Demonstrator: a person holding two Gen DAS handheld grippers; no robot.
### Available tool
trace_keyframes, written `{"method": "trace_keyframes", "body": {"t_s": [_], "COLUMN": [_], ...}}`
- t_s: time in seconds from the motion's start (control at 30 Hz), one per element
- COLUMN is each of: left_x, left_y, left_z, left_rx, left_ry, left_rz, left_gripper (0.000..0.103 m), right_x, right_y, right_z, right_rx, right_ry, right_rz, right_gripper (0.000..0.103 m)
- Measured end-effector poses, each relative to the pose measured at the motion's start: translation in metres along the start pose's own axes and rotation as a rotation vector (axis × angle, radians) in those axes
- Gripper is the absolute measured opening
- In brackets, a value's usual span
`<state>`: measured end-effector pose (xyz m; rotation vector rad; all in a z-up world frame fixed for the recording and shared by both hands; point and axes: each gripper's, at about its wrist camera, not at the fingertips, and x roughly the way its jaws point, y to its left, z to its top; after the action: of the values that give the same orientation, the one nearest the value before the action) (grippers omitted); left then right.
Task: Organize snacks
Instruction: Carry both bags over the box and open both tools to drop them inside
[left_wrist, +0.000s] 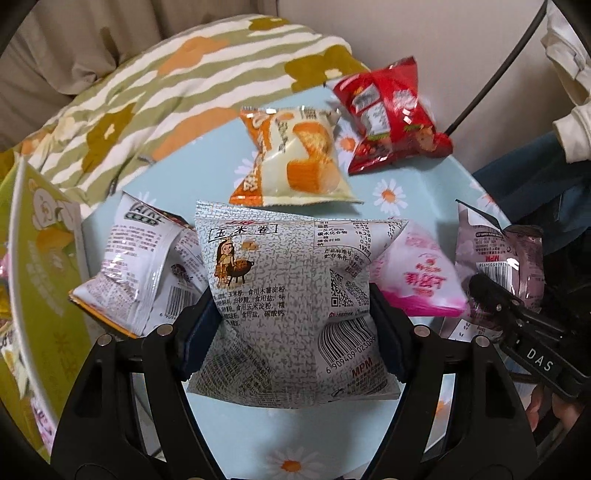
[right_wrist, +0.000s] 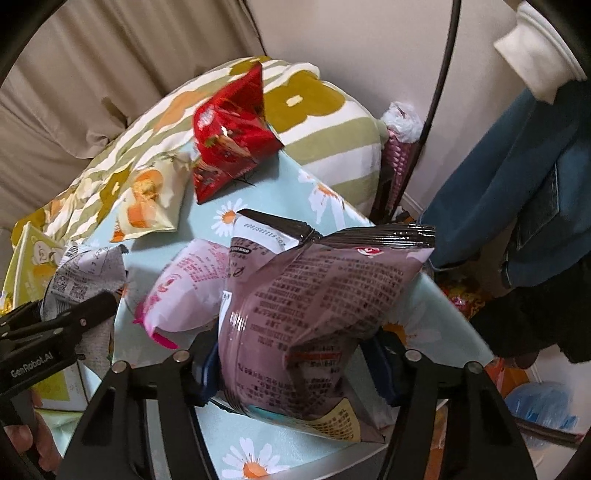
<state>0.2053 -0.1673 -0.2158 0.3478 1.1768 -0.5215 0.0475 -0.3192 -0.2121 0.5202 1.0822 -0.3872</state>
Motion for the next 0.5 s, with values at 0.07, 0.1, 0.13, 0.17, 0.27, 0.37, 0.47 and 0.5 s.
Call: {"method": "trace_keyframes", "body": {"t_s": [0.07, 0.1, 0.13, 0.17, 0.27, 0.37, 0.47, 0.5], "left_x": [-0.01, -0.014, -0.02, -0.028, -0.048, -0.069, -0.091, -0.1], "left_y": [-0.002, -0.004, -0.005, -0.007, -0.01, -0.01, -0.005, -0.002], "left_z": [0.0, 0.0, 0.0, 0.0, -0.002, -0.004, -0.008, -0.01], "left_rx": [-0.013, -0.021, -0.029, -0.042, -0.07, -0.108, -0.161, -0.183], "left_ry": [-0.018, -0.026, -0.036, -0.052, -0.093, -0.133, -0.176, -0.193], "left_rz": [0.001, 0.001, 0.001, 0.0, 0.004, 0.012, 0.025, 0.034], "left_gripper": [0.075, 0.075, 0.075, 0.075, 0.075, 0.075, 0.075, 0.075], "right_x": [-0.008, -0.012, -0.016, -0.022, -0.038, -0.056, -0.07, -0.075], "right_y": [0.001, 0.002, 0.002, 0.003, 0.006, 0.012, 0.024, 0.028], "right_z": [0.002, 0.003, 0.004, 0.006, 0.011, 0.018, 0.025, 0.027], "right_rx": [-0.022, -0.033, -0.044, -0.059, -0.106, -0.169, -0.244, -0.274], "right_ry": [-0.008, -0.014, -0.02, -0.027, -0.055, -0.087, -0.114, -0.123], "right_rz": [0.01, 0.015, 0.022, 0.027, 0.041, 0.068, 0.096, 0.107], "right_gripper": [0.061, 0.061, 0.061, 0.061, 0.061, 0.061, 0.061, 0.061]}}
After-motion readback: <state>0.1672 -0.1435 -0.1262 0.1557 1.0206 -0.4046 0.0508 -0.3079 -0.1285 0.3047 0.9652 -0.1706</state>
